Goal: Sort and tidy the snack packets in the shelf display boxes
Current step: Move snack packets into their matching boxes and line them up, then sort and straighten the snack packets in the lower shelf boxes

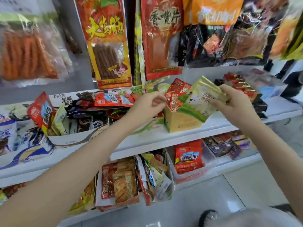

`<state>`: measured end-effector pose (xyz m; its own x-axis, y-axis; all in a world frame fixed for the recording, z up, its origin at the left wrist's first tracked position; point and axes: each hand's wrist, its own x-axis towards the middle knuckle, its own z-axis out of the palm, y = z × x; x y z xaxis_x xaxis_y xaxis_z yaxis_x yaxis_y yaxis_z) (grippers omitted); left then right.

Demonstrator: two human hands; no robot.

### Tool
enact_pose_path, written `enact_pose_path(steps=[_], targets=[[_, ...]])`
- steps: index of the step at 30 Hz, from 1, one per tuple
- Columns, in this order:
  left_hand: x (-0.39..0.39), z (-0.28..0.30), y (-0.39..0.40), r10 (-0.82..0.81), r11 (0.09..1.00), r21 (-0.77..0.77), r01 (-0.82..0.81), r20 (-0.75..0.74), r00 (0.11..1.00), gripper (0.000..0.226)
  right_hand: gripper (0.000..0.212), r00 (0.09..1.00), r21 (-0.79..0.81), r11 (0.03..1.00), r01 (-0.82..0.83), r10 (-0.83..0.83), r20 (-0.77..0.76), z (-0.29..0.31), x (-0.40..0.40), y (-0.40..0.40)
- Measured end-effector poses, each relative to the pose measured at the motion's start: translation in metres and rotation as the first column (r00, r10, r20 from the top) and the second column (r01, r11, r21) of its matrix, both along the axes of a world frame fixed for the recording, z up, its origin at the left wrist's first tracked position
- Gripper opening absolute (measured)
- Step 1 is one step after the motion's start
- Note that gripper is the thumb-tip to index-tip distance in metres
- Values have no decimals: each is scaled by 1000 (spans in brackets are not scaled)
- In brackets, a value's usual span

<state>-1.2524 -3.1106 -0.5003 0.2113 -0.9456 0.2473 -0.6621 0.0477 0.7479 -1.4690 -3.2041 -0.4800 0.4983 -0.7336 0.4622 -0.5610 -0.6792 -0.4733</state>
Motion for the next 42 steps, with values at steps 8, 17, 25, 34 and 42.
enact_pose_path(steps=[8, 17, 25, 34, 42], targets=[[-8, -2, -111, -55, 947, 309, -82, 411, 910, 28, 9, 973, -36, 979, 201, -195, 120, -20, 24, -61], [-7, -34, -157, 127, 880, 345, -325, 490, 863, 98, 1, 936, 84, 979, 188, -205, 286, -46, 24, -78], [-5, -23, -139, 262, 958, 135, -252, -56, 964, 56, 23, 852, 139, 973, 183, -227, 471, -44, 13, -74], [-12, 3, -90, 130, 989, -30, -146, -310, 942, 13, 12, 752, 142, 962, 233, -271, 601, -33, 6, -70], [8, 27, -37, 157, 884, -236, -403, -662, 733, 13, 12, 966, 42, 994, 100, -107, 237, -14, 34, -65]])
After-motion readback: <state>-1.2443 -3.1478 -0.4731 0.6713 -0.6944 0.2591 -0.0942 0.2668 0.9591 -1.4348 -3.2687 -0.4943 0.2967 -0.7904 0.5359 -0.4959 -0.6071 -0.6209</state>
